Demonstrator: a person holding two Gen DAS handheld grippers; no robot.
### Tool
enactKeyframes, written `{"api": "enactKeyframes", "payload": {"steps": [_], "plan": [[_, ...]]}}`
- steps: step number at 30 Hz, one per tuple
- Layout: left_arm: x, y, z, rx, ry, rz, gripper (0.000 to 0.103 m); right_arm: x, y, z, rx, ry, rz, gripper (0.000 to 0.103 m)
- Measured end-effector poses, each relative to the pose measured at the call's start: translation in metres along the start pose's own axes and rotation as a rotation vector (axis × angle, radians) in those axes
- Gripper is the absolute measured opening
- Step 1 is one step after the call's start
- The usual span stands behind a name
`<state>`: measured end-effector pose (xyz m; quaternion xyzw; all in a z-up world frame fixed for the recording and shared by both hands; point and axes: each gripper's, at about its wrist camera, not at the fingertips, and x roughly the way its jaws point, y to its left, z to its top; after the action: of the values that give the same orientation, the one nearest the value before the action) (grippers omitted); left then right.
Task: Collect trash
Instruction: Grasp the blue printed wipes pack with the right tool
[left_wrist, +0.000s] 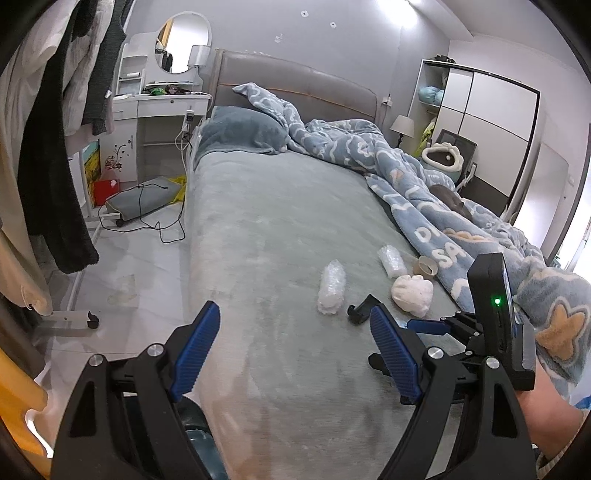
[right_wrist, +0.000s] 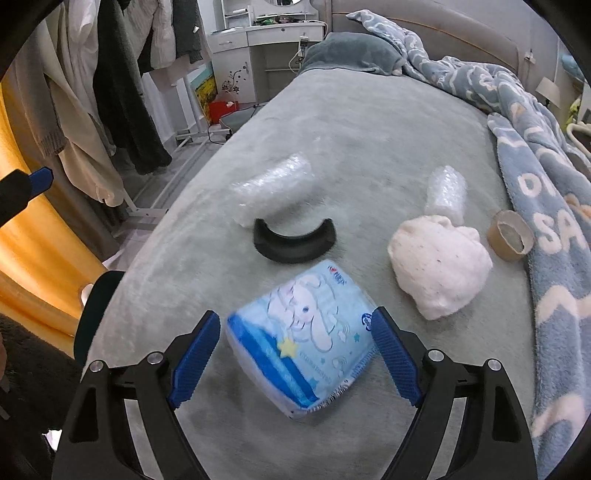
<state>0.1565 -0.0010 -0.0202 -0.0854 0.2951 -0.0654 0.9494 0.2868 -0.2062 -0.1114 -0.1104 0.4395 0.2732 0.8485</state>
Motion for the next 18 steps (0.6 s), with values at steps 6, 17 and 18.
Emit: {"api": "enactKeyframes", "payload": {"steps": [6, 17, 18], "plan": [[0.005, -0.008, -0.003, 0.005, 0.01, -0.004, 0.085, -0.002, -0.011, -0.004, 0.019, -0.013, -0.022, 0.061], [0.033, -0.034, -0.014, 0.071, 0.094, -0.059, 0.085, -0.015, -0.029, -0.002, 0.061, -0.061, -0.011, 0.021], [0.037, -0.038, -0.016, 0.087, 0.106, -0.064, 0.085, -0.02, -0.031, 0.0, 0.069, -0.073, 0.0, 0.02]]}}
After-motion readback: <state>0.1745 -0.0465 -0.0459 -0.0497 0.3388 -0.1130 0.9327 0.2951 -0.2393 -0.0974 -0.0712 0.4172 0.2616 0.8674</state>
